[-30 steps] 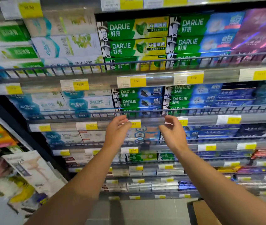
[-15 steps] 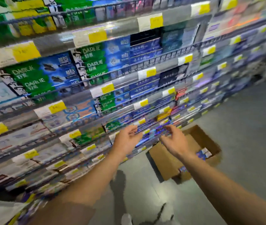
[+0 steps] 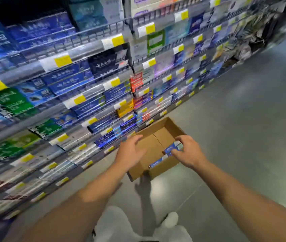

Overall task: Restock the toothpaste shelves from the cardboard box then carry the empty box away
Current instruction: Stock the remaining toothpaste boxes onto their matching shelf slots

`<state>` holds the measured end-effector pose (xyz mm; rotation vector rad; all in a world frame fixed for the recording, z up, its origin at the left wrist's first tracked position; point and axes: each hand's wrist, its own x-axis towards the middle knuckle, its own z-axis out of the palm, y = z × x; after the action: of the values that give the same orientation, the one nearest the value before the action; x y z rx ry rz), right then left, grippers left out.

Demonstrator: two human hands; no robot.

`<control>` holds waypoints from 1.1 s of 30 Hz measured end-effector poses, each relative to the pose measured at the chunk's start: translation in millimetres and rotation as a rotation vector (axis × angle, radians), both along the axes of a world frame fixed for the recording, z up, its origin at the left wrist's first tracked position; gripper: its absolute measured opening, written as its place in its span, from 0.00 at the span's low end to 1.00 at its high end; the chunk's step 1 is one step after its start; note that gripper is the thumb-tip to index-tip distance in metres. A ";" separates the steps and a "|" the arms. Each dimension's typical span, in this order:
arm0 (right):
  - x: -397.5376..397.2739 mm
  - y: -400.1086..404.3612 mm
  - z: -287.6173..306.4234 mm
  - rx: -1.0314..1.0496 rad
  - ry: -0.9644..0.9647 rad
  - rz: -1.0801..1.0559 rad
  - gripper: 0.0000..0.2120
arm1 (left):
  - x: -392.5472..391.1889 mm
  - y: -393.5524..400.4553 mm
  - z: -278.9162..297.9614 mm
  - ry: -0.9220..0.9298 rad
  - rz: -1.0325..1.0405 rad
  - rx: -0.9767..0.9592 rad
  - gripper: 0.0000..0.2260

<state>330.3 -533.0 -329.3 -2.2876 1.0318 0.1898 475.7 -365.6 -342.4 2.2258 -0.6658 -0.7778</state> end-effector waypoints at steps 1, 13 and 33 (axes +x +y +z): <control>-7.7 -16.2 -1.5 0.003 0.016 0.015 0.29 | -8.5 -14.2 -3.2 -0.005 0.014 0.024 0.26; 19.1 -183.3 -65.9 0.034 0.181 0.256 0.24 | -9.2 -161.5 -79.7 0.078 0.181 0.131 0.25; 127.4 -331.3 -360.9 0.234 0.320 0.539 0.21 | 50.4 -282.6 -361.4 0.297 0.464 0.305 0.22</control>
<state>457.7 -864.3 -690.1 -2.3086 0.4753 0.8706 526.2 -648.2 -703.8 2.3319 0.1227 -0.9821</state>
